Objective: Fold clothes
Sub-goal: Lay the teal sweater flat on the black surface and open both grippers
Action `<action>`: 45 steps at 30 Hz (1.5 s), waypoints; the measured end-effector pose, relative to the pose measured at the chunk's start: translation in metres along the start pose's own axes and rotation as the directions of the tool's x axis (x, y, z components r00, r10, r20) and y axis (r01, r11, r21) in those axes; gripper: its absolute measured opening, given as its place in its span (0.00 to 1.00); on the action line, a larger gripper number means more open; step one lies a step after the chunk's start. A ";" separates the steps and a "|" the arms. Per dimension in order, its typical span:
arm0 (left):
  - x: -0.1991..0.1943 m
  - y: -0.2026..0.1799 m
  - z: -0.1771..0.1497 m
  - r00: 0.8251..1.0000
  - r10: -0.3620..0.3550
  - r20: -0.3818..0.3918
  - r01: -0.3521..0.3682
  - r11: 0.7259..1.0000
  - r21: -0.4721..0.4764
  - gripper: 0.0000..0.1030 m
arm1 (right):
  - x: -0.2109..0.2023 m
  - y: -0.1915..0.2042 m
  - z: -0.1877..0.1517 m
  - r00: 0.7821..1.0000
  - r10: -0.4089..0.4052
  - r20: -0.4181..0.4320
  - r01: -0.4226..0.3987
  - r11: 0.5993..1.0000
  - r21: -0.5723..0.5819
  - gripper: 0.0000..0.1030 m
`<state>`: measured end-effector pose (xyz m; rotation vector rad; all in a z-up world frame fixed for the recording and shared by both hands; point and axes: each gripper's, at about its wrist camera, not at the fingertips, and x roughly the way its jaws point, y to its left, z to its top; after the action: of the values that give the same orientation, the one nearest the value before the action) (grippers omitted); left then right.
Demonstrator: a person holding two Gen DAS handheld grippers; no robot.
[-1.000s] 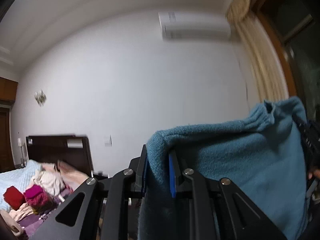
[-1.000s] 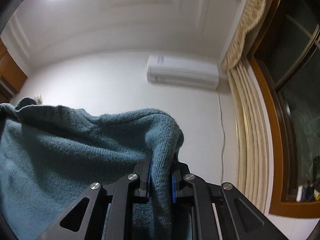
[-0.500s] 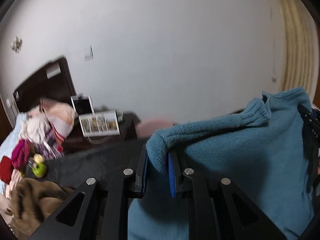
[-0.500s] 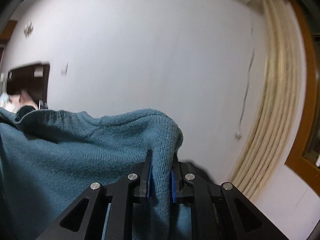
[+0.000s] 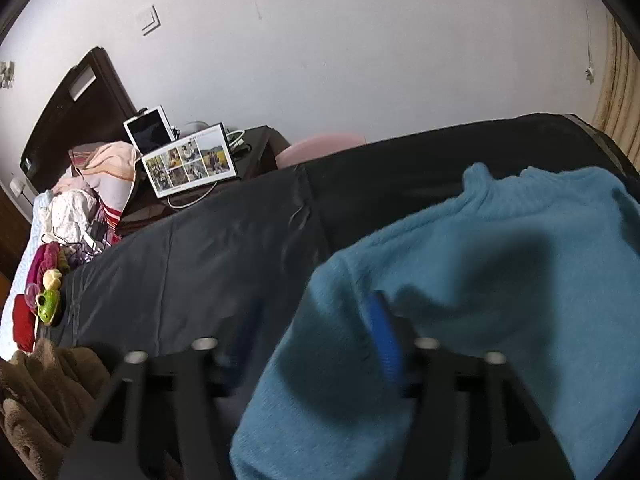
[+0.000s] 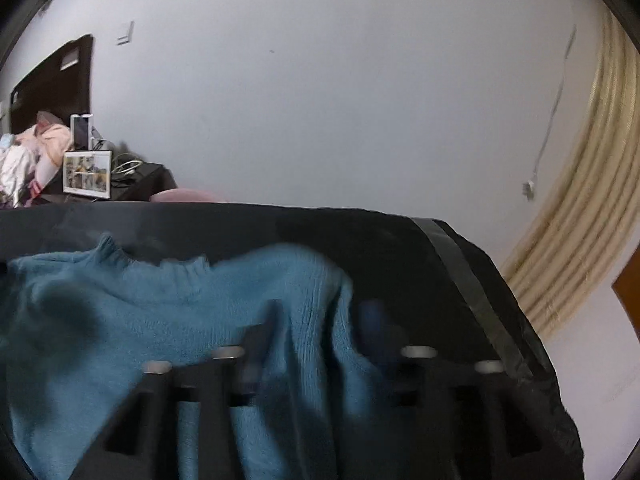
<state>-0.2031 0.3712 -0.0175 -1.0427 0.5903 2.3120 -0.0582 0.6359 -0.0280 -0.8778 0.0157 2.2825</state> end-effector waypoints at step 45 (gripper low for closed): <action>-0.022 0.112 -0.117 0.983 0.180 0.042 -0.183 0.976 0.120 0.78 | -0.073 -0.019 -0.079 0.898 0.382 -0.218 -0.373 0.924 0.084 0.86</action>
<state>-0.1971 0.2113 -0.0520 -0.9271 0.8359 2.4081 0.0392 0.5883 -0.0417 -1.2017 0.3648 2.5065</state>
